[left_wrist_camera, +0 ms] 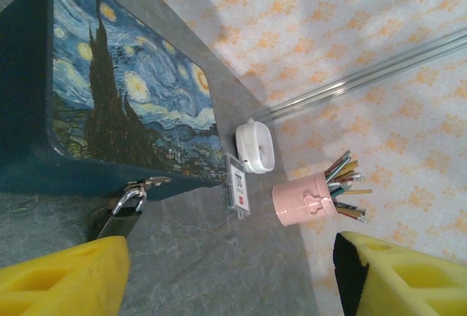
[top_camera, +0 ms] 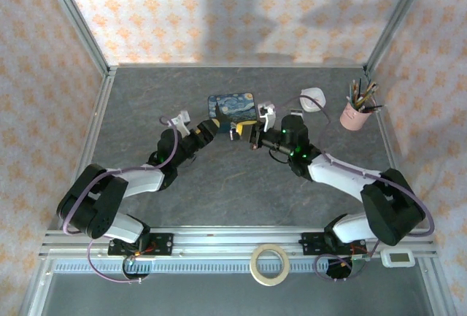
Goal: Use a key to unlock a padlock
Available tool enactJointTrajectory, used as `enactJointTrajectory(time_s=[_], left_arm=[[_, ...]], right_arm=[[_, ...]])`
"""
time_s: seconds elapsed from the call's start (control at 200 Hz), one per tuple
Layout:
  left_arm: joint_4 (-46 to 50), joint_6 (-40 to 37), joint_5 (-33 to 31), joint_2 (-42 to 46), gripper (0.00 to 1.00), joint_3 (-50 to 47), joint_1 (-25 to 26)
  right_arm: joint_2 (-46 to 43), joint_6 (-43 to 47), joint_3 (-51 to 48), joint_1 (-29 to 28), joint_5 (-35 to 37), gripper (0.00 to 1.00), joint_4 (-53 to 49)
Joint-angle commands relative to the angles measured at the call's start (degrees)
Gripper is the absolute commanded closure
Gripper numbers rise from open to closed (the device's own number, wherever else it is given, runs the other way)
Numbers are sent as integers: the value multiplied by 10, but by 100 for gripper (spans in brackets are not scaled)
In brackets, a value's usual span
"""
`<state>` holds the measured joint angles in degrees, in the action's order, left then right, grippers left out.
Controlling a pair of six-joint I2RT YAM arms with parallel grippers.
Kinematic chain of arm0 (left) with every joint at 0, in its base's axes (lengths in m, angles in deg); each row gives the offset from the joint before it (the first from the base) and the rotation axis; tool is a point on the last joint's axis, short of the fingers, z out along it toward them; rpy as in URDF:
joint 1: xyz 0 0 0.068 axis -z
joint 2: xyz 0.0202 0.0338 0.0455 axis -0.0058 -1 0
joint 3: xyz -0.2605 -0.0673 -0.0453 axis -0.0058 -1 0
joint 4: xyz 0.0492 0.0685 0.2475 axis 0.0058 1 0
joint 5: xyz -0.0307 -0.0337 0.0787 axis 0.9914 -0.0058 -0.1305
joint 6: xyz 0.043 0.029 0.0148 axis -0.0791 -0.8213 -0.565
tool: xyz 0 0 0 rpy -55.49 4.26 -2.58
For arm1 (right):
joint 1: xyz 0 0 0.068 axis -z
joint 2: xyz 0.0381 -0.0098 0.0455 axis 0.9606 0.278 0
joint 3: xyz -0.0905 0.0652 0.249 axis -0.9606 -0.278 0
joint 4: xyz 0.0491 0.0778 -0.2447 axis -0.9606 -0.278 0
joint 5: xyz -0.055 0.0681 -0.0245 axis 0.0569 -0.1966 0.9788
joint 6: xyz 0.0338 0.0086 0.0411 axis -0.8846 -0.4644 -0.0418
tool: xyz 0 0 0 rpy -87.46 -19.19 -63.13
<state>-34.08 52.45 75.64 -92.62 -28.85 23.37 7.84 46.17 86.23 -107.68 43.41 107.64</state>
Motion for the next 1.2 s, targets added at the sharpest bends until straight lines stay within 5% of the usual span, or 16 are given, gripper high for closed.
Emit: enactJointTrajectory(time_s=[0.0,0.626,0.856,1.191], left_arm=[[-2,19,-4,19,27,23,12],[45,110,-32,81,26,40,63],[85,136,-39,75,44,57,84],[94,156,-52,97,52,43,85]], right_arm=[[-14,58,19,-4,38,100,-34],[-41,234,-53,-44,46,100,71],[-20,443,-36,-164,308,100,52],[29,575,-39,-225,485,100,140]])
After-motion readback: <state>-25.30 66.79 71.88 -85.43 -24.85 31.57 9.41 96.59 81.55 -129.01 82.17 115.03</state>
